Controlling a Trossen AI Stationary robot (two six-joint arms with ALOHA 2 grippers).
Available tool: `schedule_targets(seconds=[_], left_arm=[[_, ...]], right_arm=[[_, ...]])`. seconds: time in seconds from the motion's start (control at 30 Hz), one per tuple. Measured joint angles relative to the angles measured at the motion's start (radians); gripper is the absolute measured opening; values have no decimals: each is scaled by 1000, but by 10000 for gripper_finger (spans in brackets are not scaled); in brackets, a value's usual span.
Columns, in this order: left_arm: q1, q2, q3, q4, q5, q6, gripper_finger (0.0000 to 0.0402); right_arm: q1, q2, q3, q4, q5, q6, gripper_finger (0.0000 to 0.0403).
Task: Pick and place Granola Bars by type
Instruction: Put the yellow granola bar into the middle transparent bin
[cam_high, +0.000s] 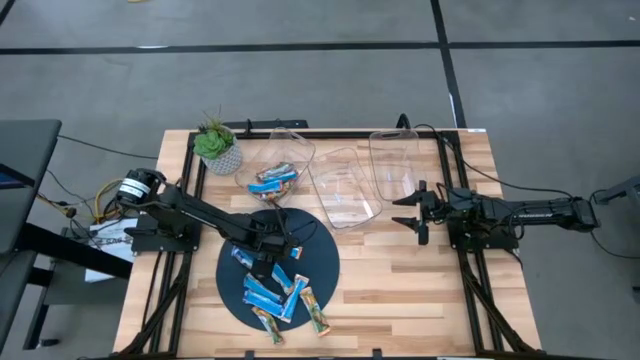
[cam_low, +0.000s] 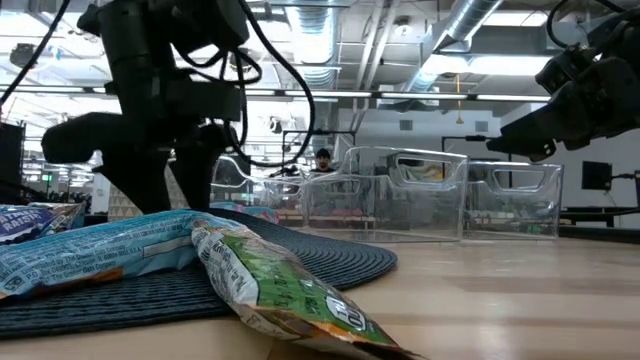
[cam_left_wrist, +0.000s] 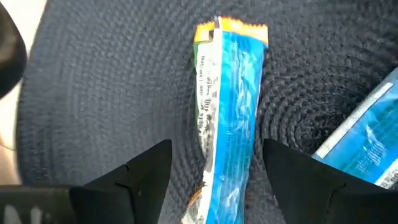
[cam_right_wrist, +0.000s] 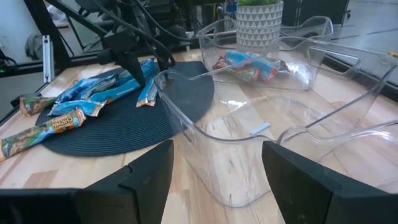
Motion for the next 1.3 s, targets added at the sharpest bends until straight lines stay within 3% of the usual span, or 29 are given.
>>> schedule_targets(seconds=[0.37,0.97,1.3], left_arm=[[6,40,2,26,9,1,222],[6,41,1,46,6,6,90],[-14,27,0,121,7,6,57]], right_arm=[[0,0,0,0,0,0,240],[0,0,0,-3,0,0,240],[0,0,0,-5,0,0,240]])
